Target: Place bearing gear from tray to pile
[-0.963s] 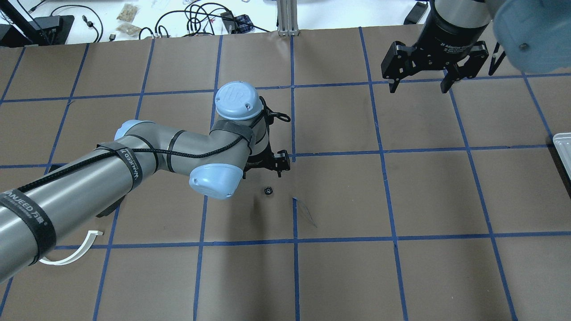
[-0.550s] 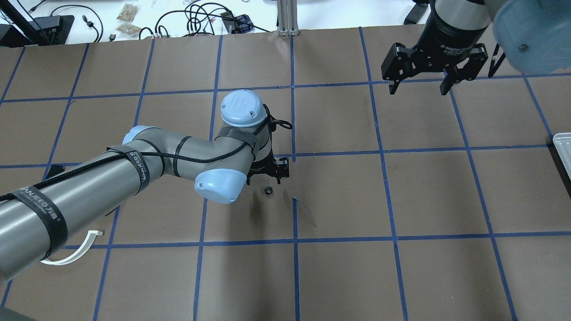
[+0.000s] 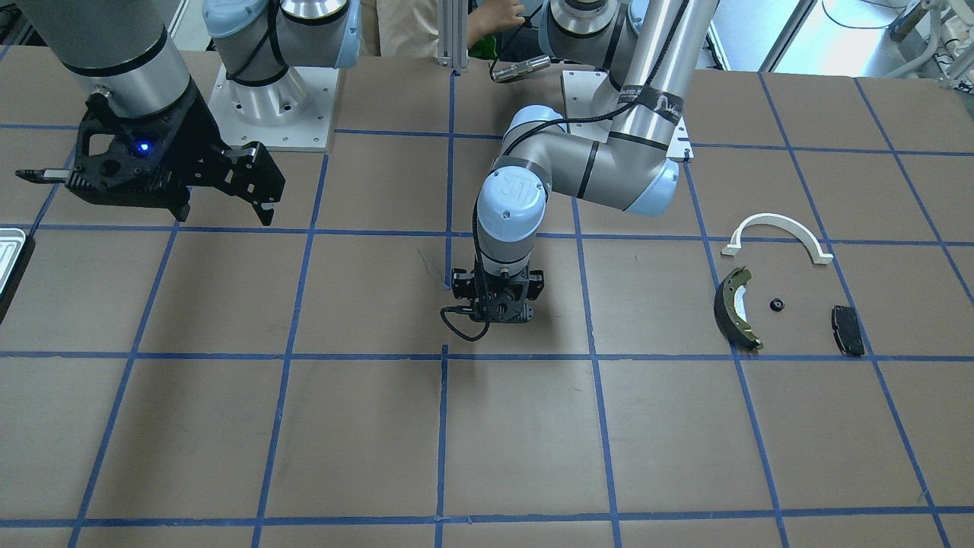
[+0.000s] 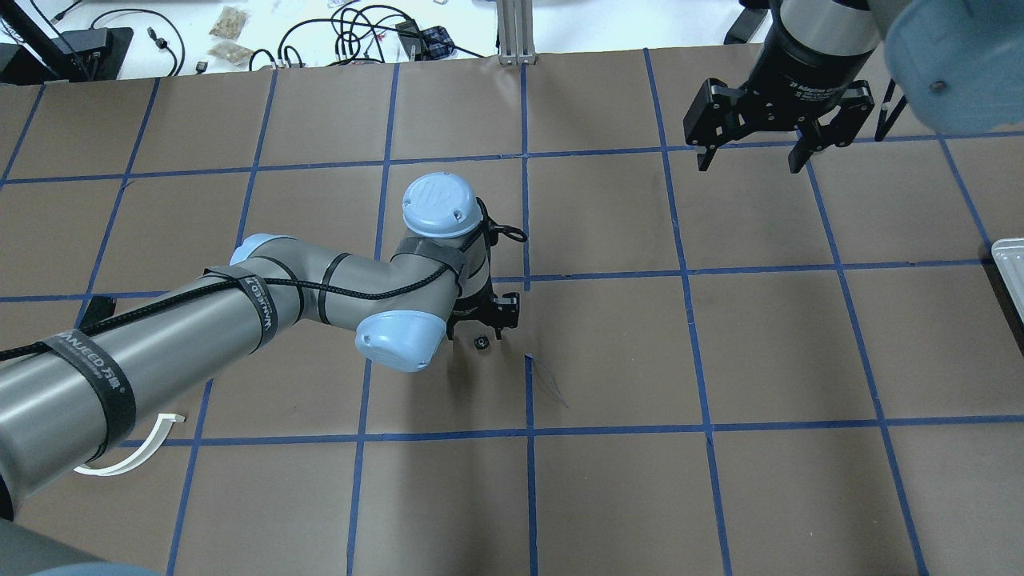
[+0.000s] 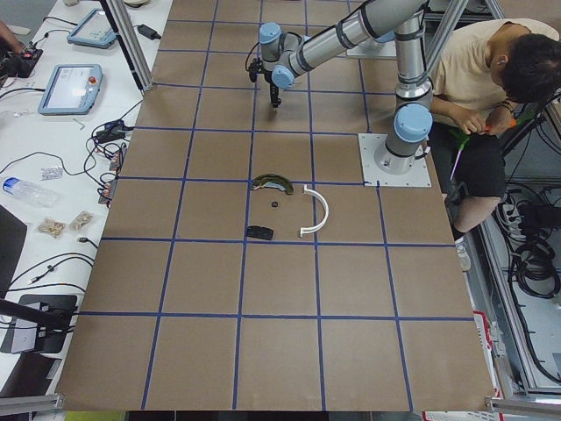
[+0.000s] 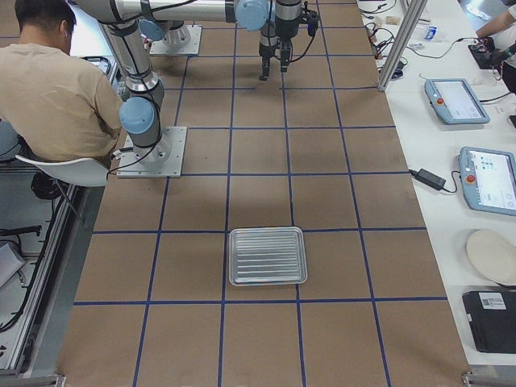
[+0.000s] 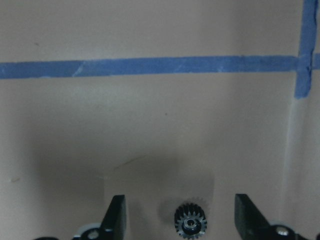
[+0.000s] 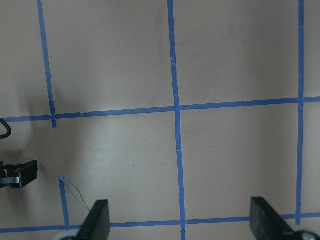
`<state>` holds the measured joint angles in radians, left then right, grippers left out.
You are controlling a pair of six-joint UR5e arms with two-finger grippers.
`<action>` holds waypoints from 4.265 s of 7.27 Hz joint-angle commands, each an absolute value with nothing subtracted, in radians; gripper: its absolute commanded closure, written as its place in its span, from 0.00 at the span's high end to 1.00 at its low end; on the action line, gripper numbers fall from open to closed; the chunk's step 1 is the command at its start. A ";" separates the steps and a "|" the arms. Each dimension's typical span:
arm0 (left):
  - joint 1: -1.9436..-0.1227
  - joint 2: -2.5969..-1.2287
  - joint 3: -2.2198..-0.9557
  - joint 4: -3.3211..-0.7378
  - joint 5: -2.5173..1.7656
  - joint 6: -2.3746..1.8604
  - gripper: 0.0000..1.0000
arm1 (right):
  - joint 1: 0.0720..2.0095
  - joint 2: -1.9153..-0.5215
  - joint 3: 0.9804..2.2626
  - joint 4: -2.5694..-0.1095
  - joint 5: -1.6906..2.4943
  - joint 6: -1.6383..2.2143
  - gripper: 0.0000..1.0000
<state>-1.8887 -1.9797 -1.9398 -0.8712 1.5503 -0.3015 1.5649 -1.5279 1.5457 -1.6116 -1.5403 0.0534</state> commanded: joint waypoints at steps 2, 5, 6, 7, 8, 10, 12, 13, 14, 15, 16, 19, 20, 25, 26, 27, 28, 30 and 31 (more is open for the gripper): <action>-1.890 -1.979 -1.954 -0.868 1.548 -0.299 0.41 | 1.565 -1.528 1.545 -1.611 -1.555 0.051 1.00; -1.884 -1.960 -1.948 -0.870 1.503 -0.298 0.00 | 1.566 -1.528 1.545 -1.615 -1.555 0.049 1.00; -1.878 -1.953 -1.942 -0.870 1.502 -0.296 0.00 | 1.566 -1.528 1.546 -1.615 -1.555 0.049 1.00; -1.861 -1.942 -1.928 -0.871 1.508 -0.288 0.00 | 1.566 -1.528 1.546 -1.615 -1.555 0.051 1.00; -1.808 -1.927 -1.890 -0.899 1.509 -0.278 0.00 | 1.566 -1.528 1.546 -1.612 -1.552 0.052 1.00; -1.629 -1.907 -1.745 -1.145 1.511 -0.093 0.00 | 1.566 -1.528 1.546 -1.612 -1.554 0.052 1.00; -1.449 -1.882 -1.628 -1.357 1.540 0.138 0.00 | 1.566 -1.529 1.546 -1.612 -1.555 0.052 1.00; -1.348 -1.879 -1.621 -1.361 1.584 0.243 0.00 | 1.566 -1.528 1.546 -1.612 -1.555 0.051 1.00; -1.239 -1.881 -1.624 -1.359 1.603 0.400 0.00 | 1.566 -1.528 1.546 -1.614 -1.554 0.051 1.00; -1.148 -1.881 -1.626 -1.358 1.641 0.511 0.00 | 1.566 -1.529 1.546 -1.611 -1.555 0.051 1.00; -1.082 -1.899 -1.640 -1.347 1.670 0.541 0.00 | 1.566 -1.528 1.546 -1.611 -1.555 0.051 1.00; -0.910 -1.925 -1.695 -1.330 1.669 0.722 0.00 | 1.566 -1.529 1.545 -1.611 -1.557 0.051 1.00; -0.908 -1.940 -1.730 -1.275 1.667 0.724 0.00 | 1.566 -1.529 1.545 -1.611 -1.557 0.051 1.00; -0.907 -1.947 -1.897 -1.066 1.667 0.770 0.00 | 1.566 -1.529 1.546 -1.614 -1.557 0.051 1.00; -0.907 -1.945 -1.910 -1.066 1.667 0.773 0.00 | 1.566 -1.529 1.546 -1.612 -1.555 0.051 1.00; -0.907 -1.945 -1.911 -1.066 1.667 0.775 0.00 | 1.565 -1.528 1.546 -1.614 -1.557 0.051 1.00; -0.905 -1.945 -1.911 -1.066 1.669 0.776 0.00 | 1.566 -1.529 1.546 -1.614 -1.555 0.051 1.00; -0.905 -1.947 -1.908 -1.049 1.671 0.788 0.00 | 1.566 -1.529 1.546 -1.615 -1.555 0.051 1.00; -0.904 -1.947 -1.908 -1.030 1.672 0.799 0.00 | 1.566 -1.529 1.546 -1.615 -1.555 0.051 1.00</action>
<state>-0.9047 -1.9459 -1.9084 -1.0496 1.6706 0.7889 1.5662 -1.5289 1.5463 -1.6147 -1.5559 0.0506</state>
